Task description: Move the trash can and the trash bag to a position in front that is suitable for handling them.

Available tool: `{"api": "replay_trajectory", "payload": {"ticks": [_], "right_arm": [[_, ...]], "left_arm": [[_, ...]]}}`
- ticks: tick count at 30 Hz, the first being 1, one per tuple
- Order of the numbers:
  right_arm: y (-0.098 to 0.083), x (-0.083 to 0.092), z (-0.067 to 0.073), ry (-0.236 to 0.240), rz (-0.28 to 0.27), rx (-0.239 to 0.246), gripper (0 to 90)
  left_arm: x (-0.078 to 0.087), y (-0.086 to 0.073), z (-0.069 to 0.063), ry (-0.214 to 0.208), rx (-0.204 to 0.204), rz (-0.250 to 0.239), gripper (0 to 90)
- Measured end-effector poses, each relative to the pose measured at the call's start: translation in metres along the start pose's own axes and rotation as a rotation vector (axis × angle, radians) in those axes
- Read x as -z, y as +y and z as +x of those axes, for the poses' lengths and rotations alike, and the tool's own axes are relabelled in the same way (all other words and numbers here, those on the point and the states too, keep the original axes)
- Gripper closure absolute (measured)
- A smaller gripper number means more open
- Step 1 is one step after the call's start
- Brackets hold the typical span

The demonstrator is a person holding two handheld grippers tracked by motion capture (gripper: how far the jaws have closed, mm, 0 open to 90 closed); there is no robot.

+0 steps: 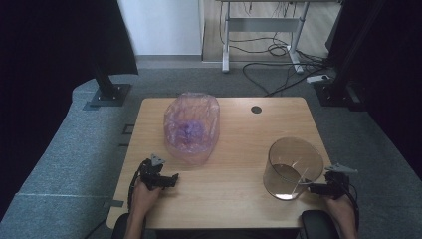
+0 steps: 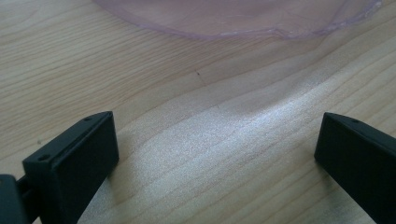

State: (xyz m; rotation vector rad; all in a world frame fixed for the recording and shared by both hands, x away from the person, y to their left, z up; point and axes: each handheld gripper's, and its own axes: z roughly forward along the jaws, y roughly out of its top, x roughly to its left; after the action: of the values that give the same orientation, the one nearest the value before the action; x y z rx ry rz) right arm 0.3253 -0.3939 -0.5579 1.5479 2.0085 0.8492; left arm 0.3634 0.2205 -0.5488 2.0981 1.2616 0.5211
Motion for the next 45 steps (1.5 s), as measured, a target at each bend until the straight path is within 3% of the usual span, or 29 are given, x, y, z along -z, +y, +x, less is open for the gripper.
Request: {"api": "replay_trajectory", "payload": {"ticks": [17,23,32,39,45], "right_arm": [[0.0,0.001,0.0,0.006,-0.003,0.001,0.2],[0.001,0.004,-0.003,0.041,0.013,0.0,3.4],[0.023,0.011,-0.012,0.026,-0.036,-0.041,0.1],[0.04,0.006,0.0,0.057,-0.036,0.016,2.2],[0.045,0.004,0.022,0.077,-0.021,0.062,2.3]], "left_arm": [[0.0,0.0,0.0,0.002,0.003,-0.001,0.0],[0.0,0.0,0.0,0.002,0.003,-0.001,0.0],[0.0,0.0,-0.001,0.006,0.007,-0.001,0.0],[0.0,0.0,-0.001,0.007,0.008,-0.001,0.0],[0.0,-0.001,-0.001,0.007,0.008,-0.001,0.0]]}}
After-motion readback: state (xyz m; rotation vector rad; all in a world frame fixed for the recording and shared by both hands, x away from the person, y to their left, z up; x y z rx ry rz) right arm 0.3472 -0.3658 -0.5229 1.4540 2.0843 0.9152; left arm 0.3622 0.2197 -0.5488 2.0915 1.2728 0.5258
